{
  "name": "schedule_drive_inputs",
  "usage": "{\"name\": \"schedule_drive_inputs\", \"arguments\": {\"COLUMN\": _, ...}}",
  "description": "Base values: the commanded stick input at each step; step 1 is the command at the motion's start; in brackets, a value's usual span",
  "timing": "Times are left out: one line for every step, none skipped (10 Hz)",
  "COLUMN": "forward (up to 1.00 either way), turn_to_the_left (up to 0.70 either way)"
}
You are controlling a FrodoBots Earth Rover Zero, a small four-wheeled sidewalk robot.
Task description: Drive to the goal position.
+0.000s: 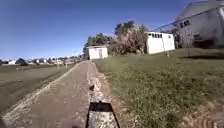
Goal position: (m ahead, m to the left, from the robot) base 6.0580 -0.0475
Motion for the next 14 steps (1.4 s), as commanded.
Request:
{"name": "schedule_drive_inputs", "arguments": {"forward": 0.7, "turn_to_the_left": -0.34}}
{"name": "schedule_drive_inputs", "arguments": {"forward": 0.7, "turn_to_the_left": -0.15}}
{"name": "schedule_drive_inputs", "arguments": {"forward": 0.7, "turn_to_the_left": 0.0}}
{"name": "schedule_drive_inputs", "arguments": {"forward": 0.7, "turn_to_the_left": 0.0}}
{"name": "schedule_drive_inputs", "arguments": {"forward": 0.7, "turn_to_the_left": 0.0}}
{"name": "schedule_drive_inputs", "arguments": {"forward": 0.7, "turn_to_the_left": 0.0}}
{"name": "schedule_drive_inputs", "arguments": {"forward": 0.7, "turn_to_the_left": 0.0}}
{"name": "schedule_drive_inputs", "arguments": {"forward": 0.7, "turn_to_the_left": 0.0}}
{"name": "schedule_drive_inputs", "arguments": {"forward": 0.7, "turn_to_the_left": 0.0}}
{"name": "schedule_drive_inputs", "arguments": {"forward": 0.7, "turn_to_the_left": 0.0}}
{"name": "schedule_drive_inputs", "arguments": {"forward": 0.7, "turn_to_the_left": 0.0}}
{"name": "schedule_drive_inputs", "arguments": {"forward": 0.7, "turn_to_the_left": 0.0}}
{"name": "schedule_drive_inputs", "arguments": {"forward": 0.7, "turn_to_the_left": -0.02}}
{"name": "schedule_drive_inputs", "arguments": {"forward": 0.7, "turn_to_the_left": -0.16}}
